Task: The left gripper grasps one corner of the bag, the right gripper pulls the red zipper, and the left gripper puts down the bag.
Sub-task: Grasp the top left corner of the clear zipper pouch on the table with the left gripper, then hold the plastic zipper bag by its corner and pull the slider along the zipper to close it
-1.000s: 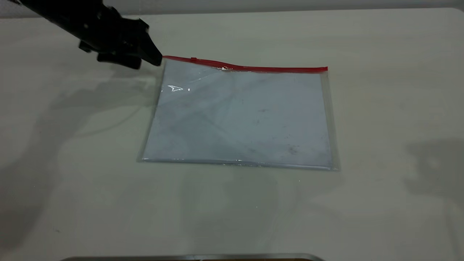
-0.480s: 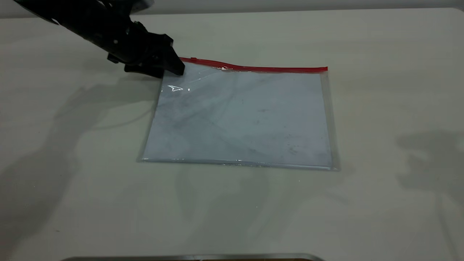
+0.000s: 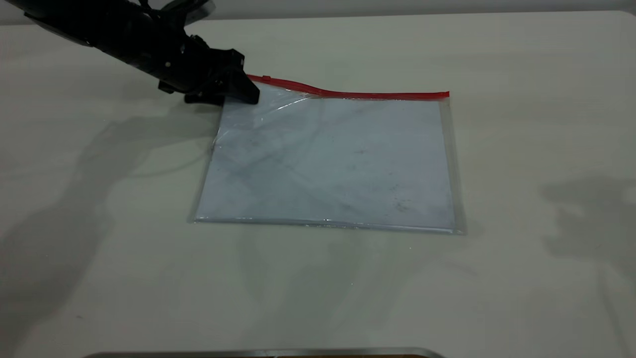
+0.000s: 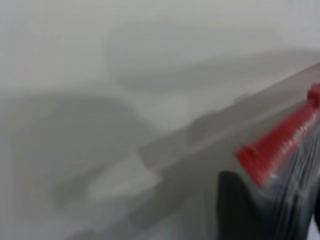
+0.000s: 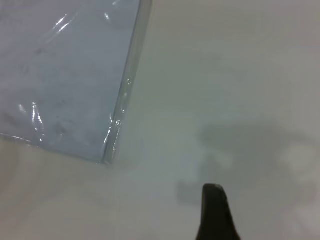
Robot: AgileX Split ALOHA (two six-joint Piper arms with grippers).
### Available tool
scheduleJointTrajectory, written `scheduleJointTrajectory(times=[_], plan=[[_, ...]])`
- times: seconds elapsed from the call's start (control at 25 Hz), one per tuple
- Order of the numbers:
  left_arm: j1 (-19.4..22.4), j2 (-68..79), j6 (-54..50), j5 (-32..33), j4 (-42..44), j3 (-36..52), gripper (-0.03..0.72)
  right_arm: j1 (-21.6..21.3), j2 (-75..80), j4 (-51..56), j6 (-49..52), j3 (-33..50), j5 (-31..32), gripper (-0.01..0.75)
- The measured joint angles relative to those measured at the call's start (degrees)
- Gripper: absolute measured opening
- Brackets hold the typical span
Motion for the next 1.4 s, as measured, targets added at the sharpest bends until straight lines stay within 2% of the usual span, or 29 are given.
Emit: scheduleJointTrajectory(times=[0.04, 0.16, 0.24, 0.4, 0.64, 0.92, 1.16, 1.4], plan=[[0.0, 0.0, 1.2, 0.8, -1.2, 0.0, 0.348, 0.0, 0.0, 0.6, -0.6, 0.0, -0.1, 0.553], [0.0, 0.0, 6.4, 3.0, -3.0, 0.0, 0.108, 0.0, 0.0, 3.3, -3.7, 0.0, -0.2, 0.553], [0.0, 0.0, 11.6, 4.5, -3.1, -0.3, 0.056, 0.0, 0.0, 6.2, -7.2, 0.0, -0.3, 0.553], [0.0, 0.0, 26.8, 10.7, -0.3, -3.0, 0.053, 0.0, 1.3, 14.2, -17.3, 0.0, -1.1, 0.553], [0.0, 0.0, 48.0, 26.2, 5.3, -7.8, 0.053, 0.0, 9.0, 30.1, -36.7, -1.4, -0.5, 0.553], [0.0, 0.0, 50.8, 34.4, 14.3, -12.0, 0.053, 1.2, 22.6, 43.2, -55.1, -10.9, 6.4, 0.553], [-0.5, 0.0, 50.9, 37.3, 19.6, -13.0, 0.053, 9.0, 34.5, 44.1, -60.3, -20.8, 8.4, 0.553], [-2.5, 0.0, 50.9, 38.7, 20.8, -13.5, 0.053, 16.3, 44.0, 44.4, -61.6, -29.6, 10.7, 0.553]])
